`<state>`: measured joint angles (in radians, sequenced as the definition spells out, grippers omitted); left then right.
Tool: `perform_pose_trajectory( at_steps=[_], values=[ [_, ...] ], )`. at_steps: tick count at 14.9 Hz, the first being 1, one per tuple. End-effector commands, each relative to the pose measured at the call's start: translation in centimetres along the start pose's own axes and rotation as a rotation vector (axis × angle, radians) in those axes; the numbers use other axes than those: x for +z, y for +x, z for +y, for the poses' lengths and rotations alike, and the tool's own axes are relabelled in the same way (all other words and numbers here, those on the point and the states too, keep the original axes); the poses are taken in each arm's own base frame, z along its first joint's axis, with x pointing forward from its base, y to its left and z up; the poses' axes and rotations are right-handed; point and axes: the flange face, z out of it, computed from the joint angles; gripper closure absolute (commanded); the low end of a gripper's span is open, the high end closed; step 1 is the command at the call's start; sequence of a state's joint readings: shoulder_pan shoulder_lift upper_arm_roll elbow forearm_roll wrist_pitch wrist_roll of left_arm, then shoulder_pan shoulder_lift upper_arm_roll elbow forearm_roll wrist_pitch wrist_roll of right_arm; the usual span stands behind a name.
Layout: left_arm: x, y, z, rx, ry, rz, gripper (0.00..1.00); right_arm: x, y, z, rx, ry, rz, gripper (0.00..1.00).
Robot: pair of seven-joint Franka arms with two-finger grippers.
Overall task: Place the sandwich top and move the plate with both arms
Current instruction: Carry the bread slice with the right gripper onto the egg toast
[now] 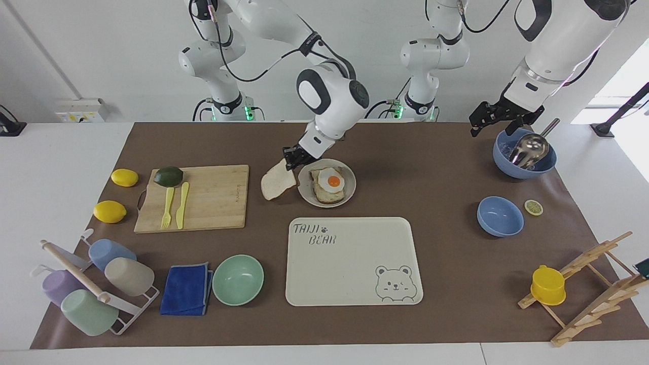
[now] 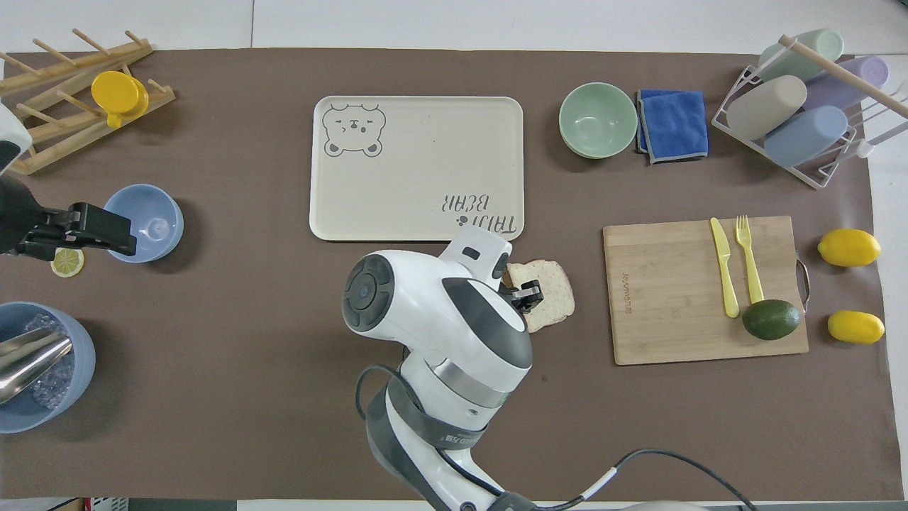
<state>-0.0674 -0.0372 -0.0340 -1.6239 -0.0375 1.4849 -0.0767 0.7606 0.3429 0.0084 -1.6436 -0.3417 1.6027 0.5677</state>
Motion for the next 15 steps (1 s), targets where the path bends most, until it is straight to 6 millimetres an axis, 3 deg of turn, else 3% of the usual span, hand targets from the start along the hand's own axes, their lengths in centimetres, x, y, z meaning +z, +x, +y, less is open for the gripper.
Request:
perform_pose_trajectory(
  at_steps=[1,5,11,12,13,15],
  values=[
    [-0.2,-0.3,-0.4,0.000,0.019,0.007,0.00,-0.6,1.0,-2.9,0.056,0.080,0.013,1.00],
    [-0.2,-0.3,-0.4,0.000,0.019,0.007,0.00,-1.7,-0.8,-7.9,0.095,0.165,0.076,1.00],
    [-0.2,-0.3,-0.4,0.000,0.019,0.007,0.00,0.3,-2.8,-10.6,0.129,0.254,0.076,1.00],
    [-0.2,-0.3,-0.4,0.000,0.019,0.007,0.00,0.7,-2.7,-10.8,0.137,0.267,0.086,0.88],
    [-0.2,-0.3,-0.4,0.000,0.019,0.007,0.00,0.9,-2.3,-10.5,0.143,0.285,0.097,0.61],
    [-0.2,-0.3,-0.4,0.000,0.019,0.007,0.00,0.8,-1.9,-10.5,0.149,0.332,0.102,0.27]
  ],
)
